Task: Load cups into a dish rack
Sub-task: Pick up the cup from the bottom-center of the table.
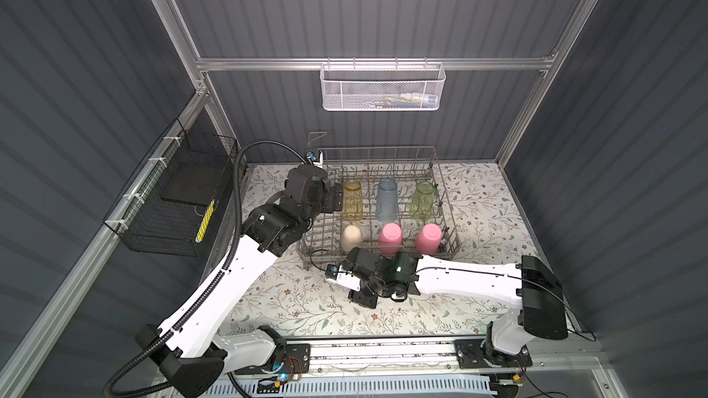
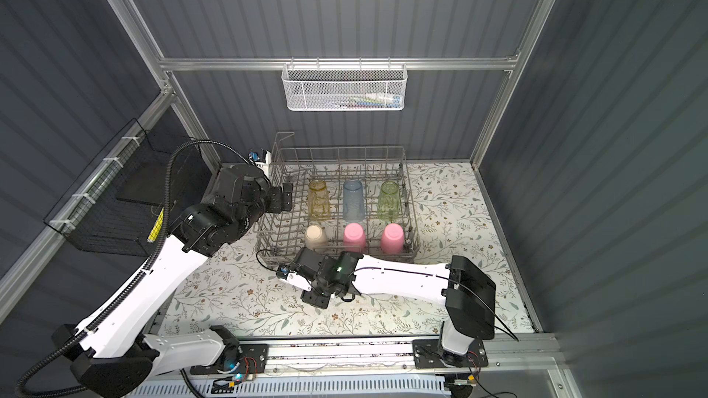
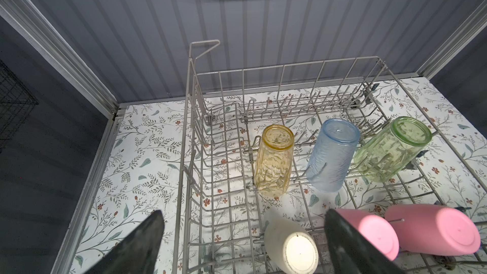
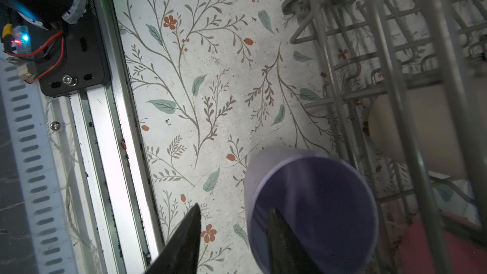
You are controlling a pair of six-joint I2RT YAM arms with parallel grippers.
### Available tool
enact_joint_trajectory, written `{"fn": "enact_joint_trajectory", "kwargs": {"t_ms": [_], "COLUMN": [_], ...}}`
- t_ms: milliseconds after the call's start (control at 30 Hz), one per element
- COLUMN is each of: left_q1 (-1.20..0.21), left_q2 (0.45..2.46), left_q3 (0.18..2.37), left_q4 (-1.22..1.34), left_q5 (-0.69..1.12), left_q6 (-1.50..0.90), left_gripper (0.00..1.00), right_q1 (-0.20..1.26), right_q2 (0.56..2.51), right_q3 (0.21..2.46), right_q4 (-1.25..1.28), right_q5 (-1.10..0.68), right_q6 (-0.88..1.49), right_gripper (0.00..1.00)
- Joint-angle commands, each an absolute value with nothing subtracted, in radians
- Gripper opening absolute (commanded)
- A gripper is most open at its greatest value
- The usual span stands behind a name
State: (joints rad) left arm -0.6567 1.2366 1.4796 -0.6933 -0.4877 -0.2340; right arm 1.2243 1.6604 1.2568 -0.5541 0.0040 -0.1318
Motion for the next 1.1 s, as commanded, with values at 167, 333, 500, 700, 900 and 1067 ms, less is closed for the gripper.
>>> {"fn": "enact_joint_trajectory", "kwargs": {"t_ms": [167, 333, 500, 700, 900, 1067], "left_q1": [-0.643, -0.640, -0.636, -0.632, -0.628, -0.627], "left_q2": [1.254, 1.261, 1.269, 1.267, 1.255, 1.249], "left_q3": [1.467, 1.466, 1.464, 1.460, 1.454, 1.453], "left_q4": [-0.675, -0.670, -0.669, -0.667, -0.670, -0.673], "left_q5": [-0.459, -0.446, -0.437, -0.431, -0.432, -0.431], "left_q6": [-0.236, -0.236, -0.235, -0.233, -0.235, -0.235], "left_gripper": [0.94, 0.94, 0.94, 0.94, 0.94, 0.94], "right_q1": [1.200, 1.195, 1.195, 1.193, 1.193, 1.192], "right_q2": [1.691, 1.705, 1.713, 1.728, 1.704, 1.700], "right_q3": [1.261, 1.262, 1.264, 1.274, 1.284, 1.292], "right_q4": [-0.565, -0.567, -0.574, -0.587, -0.597, -0.619], "right_q5": [-0.025, -0.052, -0.075, -0.091, -0.088, -0.071], "right_q6": [-0.129, -0.128, -0.129, -0.127, -0.124, -0.128], "right_gripper": [0.40, 0.37, 0.33, 0.26, 0.10, 0.02]}}
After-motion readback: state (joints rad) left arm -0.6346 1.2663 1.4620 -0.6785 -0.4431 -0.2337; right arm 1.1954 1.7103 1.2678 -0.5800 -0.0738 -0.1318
